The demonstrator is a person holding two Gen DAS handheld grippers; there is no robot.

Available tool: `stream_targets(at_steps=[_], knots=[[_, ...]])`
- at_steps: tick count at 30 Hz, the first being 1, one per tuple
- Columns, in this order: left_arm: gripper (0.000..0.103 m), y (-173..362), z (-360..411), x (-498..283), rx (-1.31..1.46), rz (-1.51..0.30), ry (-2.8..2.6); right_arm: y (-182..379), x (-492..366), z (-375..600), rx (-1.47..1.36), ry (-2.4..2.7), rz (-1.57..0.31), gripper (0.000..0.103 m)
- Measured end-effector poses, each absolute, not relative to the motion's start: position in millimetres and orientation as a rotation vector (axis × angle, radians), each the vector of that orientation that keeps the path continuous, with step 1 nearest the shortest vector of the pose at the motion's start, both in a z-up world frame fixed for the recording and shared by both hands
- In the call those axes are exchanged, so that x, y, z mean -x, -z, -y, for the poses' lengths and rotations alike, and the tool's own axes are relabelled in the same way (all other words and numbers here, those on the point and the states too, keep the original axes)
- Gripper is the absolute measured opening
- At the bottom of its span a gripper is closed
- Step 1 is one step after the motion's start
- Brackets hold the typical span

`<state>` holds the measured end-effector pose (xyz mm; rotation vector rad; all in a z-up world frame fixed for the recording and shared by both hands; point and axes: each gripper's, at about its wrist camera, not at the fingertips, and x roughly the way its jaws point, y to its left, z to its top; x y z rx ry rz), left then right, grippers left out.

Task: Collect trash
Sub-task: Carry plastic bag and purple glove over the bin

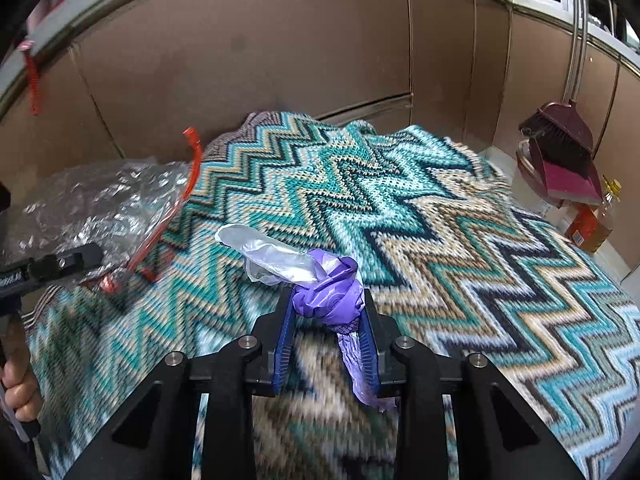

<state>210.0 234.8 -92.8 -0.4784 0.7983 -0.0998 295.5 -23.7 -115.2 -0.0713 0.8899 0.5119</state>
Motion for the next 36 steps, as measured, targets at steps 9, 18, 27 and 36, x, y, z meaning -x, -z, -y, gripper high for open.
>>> stream_targets(at_steps=[9, 18, 27, 36], knots=[[0.001, 36, -160, -171, 0.376, -0.738, 0.213, 70, -224, 103, -0.02, -0.459, -0.808, 0.03], [0.001, 2, -32, -152, 0.256, -0.745, 0.416, 43, -164, 237, -0.127, -0.252, -0.741, 0.03], [0.001, 23, 142, -160, 0.08, -0.859, 0.61, 84, -134, 374, -0.24, 0.009, -0.816, 0.03], [0.001, 116, 292, -201, -0.051, -1.061, 0.637, 169, -147, 452, -0.34, 0.151, -0.958, 0.031]])
